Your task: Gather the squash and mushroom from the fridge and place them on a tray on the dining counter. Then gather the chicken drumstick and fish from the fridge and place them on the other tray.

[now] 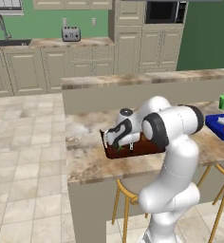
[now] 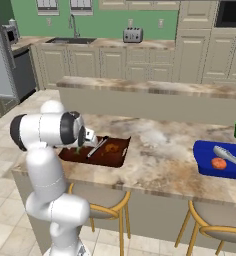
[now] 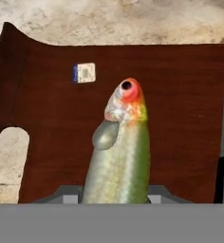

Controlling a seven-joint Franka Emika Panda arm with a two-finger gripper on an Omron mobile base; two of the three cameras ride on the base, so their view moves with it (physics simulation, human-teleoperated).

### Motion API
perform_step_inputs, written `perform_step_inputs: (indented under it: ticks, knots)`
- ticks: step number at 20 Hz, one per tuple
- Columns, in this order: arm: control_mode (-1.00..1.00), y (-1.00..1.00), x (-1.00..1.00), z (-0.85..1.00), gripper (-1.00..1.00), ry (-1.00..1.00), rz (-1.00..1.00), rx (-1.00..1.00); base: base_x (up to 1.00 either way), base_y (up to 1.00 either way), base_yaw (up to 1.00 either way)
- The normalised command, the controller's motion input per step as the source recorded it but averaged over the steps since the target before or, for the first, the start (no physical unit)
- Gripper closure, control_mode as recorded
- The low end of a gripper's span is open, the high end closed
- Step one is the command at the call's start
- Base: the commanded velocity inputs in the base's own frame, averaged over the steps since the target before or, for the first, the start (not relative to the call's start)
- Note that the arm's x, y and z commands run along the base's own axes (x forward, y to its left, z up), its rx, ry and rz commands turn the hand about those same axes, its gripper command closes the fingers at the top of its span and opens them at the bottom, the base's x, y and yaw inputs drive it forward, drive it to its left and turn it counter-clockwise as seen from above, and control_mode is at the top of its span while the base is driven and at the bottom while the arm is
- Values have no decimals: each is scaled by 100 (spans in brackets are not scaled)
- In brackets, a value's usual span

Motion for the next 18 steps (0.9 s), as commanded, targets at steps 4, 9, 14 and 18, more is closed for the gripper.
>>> perform_step_inputs:
  ticks: [4, 9, 14, 18]
  knots:
    - [-100, -3, 0, -28, -100, 0, 2, 0, 0, 0, 0]
    - [-100, -15, 0, 4, -100, 0, 1, 4, 0, 0, 0]
    - [-100, -25, 0, 45, -100, 0, 0, 1, 0, 0, 0]
    - [-100, -21, -4, 72, -100, 0, 0, 0, 0, 0, 0]
